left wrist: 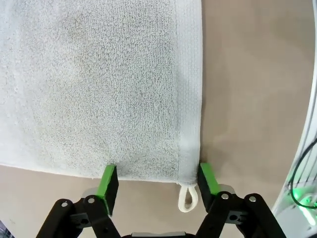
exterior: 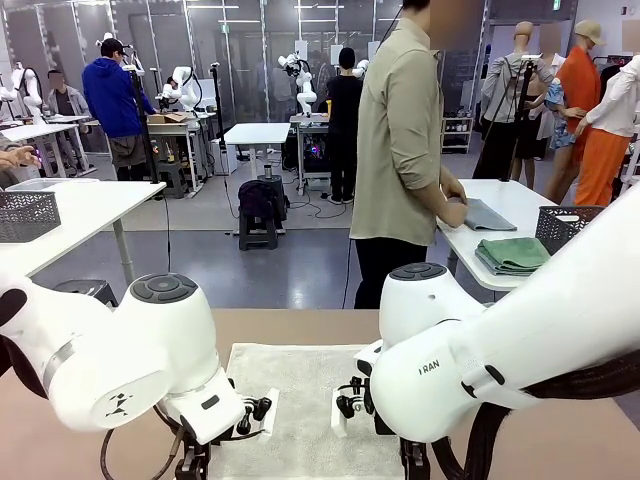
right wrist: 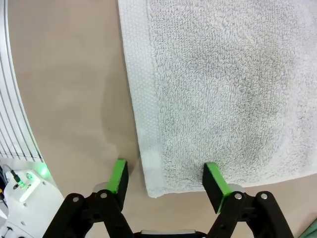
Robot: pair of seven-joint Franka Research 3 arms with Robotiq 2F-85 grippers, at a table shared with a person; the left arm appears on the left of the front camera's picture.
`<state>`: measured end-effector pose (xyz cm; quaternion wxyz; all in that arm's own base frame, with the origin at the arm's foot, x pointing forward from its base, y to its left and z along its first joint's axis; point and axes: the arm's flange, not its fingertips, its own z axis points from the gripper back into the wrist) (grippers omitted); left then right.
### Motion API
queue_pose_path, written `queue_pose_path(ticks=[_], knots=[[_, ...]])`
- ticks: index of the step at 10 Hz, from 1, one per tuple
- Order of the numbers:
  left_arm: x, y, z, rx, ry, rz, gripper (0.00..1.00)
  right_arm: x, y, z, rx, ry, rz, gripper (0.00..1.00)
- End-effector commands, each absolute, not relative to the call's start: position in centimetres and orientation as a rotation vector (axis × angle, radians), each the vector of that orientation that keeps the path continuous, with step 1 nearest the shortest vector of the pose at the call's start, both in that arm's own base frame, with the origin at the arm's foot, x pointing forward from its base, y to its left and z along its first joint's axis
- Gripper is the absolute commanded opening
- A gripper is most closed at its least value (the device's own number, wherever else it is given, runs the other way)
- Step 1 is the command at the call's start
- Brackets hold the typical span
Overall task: Fold the towels and place them in the basket.
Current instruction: When a person lays out a Towel with hook on the table, fold it in half twice.
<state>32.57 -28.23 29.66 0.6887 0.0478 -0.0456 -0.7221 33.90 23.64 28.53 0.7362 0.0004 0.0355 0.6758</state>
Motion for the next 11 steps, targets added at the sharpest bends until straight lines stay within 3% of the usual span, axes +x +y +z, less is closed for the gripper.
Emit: queue_pose_path(ticks=[1, 2, 3, 5, 6, 7, 8, 9, 10, 11], knots=[[31.7, -27.6, 29.1, 0.15, -0.138, -1.62, 0.61, 31.7, 22.3, 27.1, 0.01, 0.06, 1.482, 0.72], [31.7, -27.7, 29.2, 0.144, -0.139, -1.622, 0.73, 31.8, 22.3, 27.2, 0.009, 0.066, 1.481, 0.72], [31.7, -27.7, 29.3, 0.146, -0.143, -1.621, 0.73, 31.8, 22.3, 27.2, 0.01, 0.072, 1.483, 0.72], [31.5, -27.7, 29.4, 0.165, -0.14, -1.625, 0.73, 31.8, 22.2, 27.1, 0.011, 0.074, 1.482, 0.52], [31.5, -27.7, 29.4, 0.176, -0.139, -1.627, 0.54, 31.9, 22.2, 27.1, 0.013, 0.076, 1.48, 0.45], [31.5, -27.7, 29.5, 0.178, -0.14, -1.629, 0.54, 31.9, 22.1, 27.1, 0.015, 0.076, 1.479, 0.33], [31.3, -27.9, 29.7, 0.178, -0.139, -1.631, 0.34, 31.8, 22.1, 27.3, 0.016, 0.077, 1.478, 0.26], [31.2, -28.0, 30.1, 0.183, -0.135, -1.639, 0.48, 32.0, 22.1, 27.6, 0.009, 0.082, 1.479, 0.14], [31.2, -28.1, 30.4, 0.183, -0.137, -1.641, 0.14, 32.0, 22.1, 27.9, 0.003, 0.083, 1.482, 0.27], [31.1, -28.0, 30.7, 0.183, -0.141, -1.637, 0.28, 32.0, 22.2, 28.0, 0.002, 0.081, 1.483, 0.0]])
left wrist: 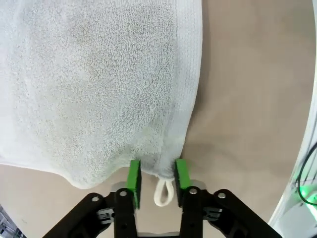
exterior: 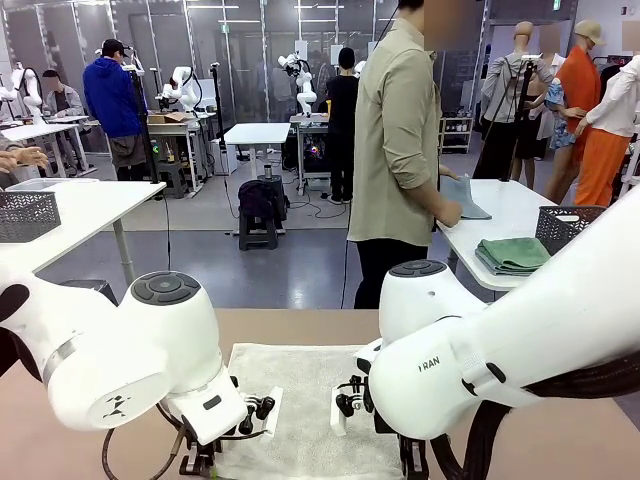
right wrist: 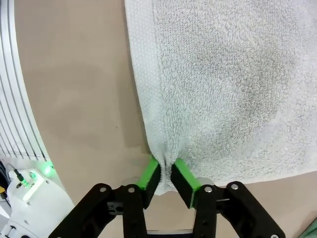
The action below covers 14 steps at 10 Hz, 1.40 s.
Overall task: Fold the towels and place them in the basket.
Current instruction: When a person lays out a Towel with hook on the table, fold it in half twice.
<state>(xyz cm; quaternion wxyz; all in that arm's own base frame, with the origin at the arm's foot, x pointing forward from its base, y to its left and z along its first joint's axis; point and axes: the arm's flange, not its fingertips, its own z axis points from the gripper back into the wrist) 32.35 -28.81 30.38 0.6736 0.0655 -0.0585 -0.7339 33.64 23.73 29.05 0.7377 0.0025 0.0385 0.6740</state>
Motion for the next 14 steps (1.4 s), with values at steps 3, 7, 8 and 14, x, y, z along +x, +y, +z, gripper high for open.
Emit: queue_pose_path(ticks=[3, 7, 8, 14], knots=[[31.0, -27.7, 31.1, 0.174, -0.137, -1.635, 0.0, 32.0, 22.4, 28.2, 0.001, 0.077, 1.484, 0.0], [31.0, -27.4, 31.0, 0.151, -0.123, -1.627, 0.0, 31.9, 22.7, 28.2, -0.004, 0.078, 1.491, 0.0], [30.9, -27.4, 31.2, 0.118, -0.105, -1.623, 0.0, 31.8, 22.8, 28.2, -0.001, 0.074, 1.493, 0.0], [29.7, -27.7, 31.5, 0.075, -0.045, -1.617, 0.0, 33.5, 23.9, 29.1, -0.001, 0.084, 1.49, 0.0]])
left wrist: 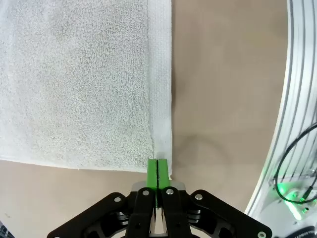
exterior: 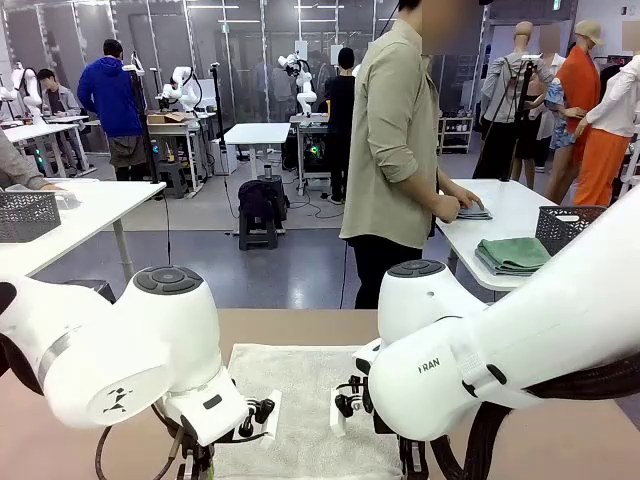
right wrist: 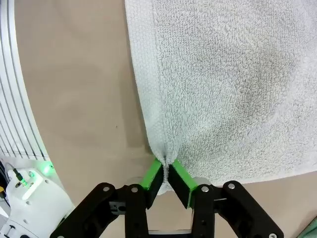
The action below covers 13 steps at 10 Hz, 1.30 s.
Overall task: Fold the towels and place them in the basket.
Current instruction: When a person lays out a Towel with hook on the table, fold it in half twice.
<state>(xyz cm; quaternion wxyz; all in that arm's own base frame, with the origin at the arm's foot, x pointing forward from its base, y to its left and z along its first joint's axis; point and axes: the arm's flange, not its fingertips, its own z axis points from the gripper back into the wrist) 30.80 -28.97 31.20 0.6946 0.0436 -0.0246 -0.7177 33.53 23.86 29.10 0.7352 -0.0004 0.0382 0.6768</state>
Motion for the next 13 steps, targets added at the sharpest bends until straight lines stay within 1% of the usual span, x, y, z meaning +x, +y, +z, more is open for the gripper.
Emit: queue_pose_path(ticks=[1, 4, 5, 6, 13], knots=[[29.7, -27.8, 31.3, 0.067, -0.048, -1.618, 0.2, 33.5, 23.9, 29.1, -0.001, 0.084, 1.49, 0.0], [30.1, -27.9, 31.1, 0.057, -0.047, -1.613, 0.2, 33.5, 23.9, 29.1, -0.001, 0.084, 1.49, 0.0], [30.3, -28.0, 30.9, 0.05, -0.053, -1.618, 0.18, 33.5, 23.9, 29.1, -0.001, 0.084, 1.49, 0.0], [30.4, -27.9, 30.8, 0.052, -0.051, -1.61, 0.4, 33.5, 23.9, 29.1, -0.001, 0.084, 1.49, 0.0], [31.5, -28.2, 30.0, 0.038, -0.057, -1.619, 0.4, 33.5, 23.9, 29.1, -0.001, 0.084, 1.49, 0.0]])
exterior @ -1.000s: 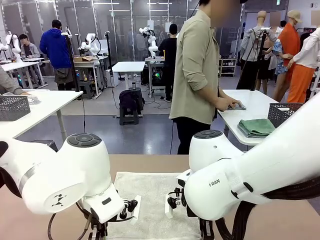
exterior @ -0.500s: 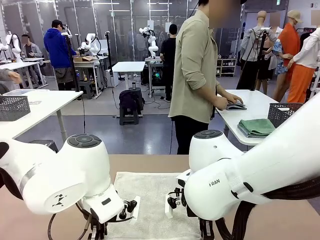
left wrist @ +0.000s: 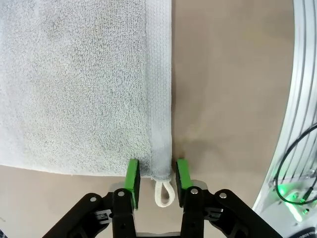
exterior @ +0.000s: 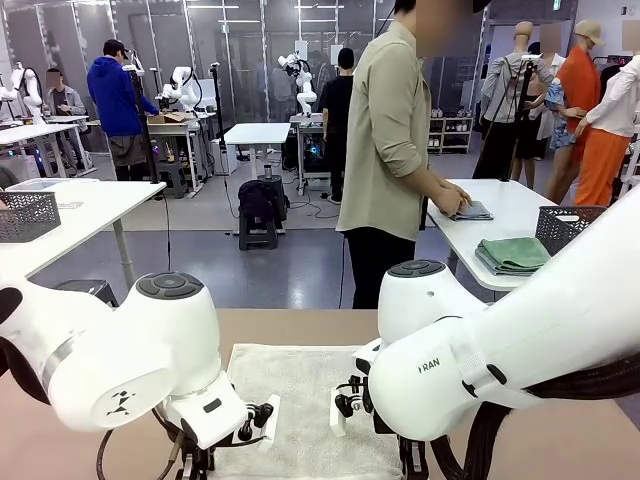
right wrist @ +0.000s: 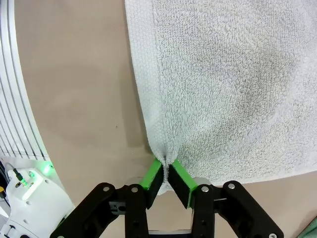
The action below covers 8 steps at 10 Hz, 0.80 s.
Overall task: Fold the towels and place them in the basket.
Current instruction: When a person lays out a Towel with hook on the table, fold it in half twice.
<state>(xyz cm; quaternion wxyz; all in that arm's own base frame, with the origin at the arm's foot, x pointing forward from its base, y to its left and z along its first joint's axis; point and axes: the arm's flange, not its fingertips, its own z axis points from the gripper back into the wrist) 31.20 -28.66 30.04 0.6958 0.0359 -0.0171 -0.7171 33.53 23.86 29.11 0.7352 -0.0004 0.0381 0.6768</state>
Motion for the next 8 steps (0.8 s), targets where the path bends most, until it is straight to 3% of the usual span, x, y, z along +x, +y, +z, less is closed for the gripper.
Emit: queue_pose_path(ticks=[1, 2, 3, 4, 5, 6, 8], knots=[[31.6, -28.2, 30.0, 0.034, -0.055, -1.621, 0.4, 33.5, 23.9, 29.1, -0.001, 0.084, 1.49, 0.0], [31.7, -28.3, 30.1, 0.043, -0.043, -1.62, 0.2, 33.5, 23.9, 29.1, -0.001, 0.084, 1.49, 0.0], [31.8, -28.2, 30.3, 0.04, -0.046, -1.625, 0.2, 33.5, 23.9, 29.1, -0.001, 0.084, 1.49, 0.0], [31.9, -28.2, 30.4, 0.033, -0.052, -1.628, 0.01, 33.5, 23.9, 29.1, -0.001, 0.084, 1.49, 0.0], [32.0, -28.1, 30.6, 0.031, -0.053, -1.632, 0.16, 33.5, 23.9, 29.1, -0.001, 0.084, 1.49, 0.0], [32.0, -28.0, 30.7, 0.032, -0.051, -1.634, 0.0, 33.5, 23.9, 29.1, -0.001, 0.084, 1.49, 0.0], [31.9, -27.9, 31.4, 0.034, -0.051, -1.637, 0.0, 33.5, 23.9, 29.1, -0.001, 0.084, 1.49, 0.0]])
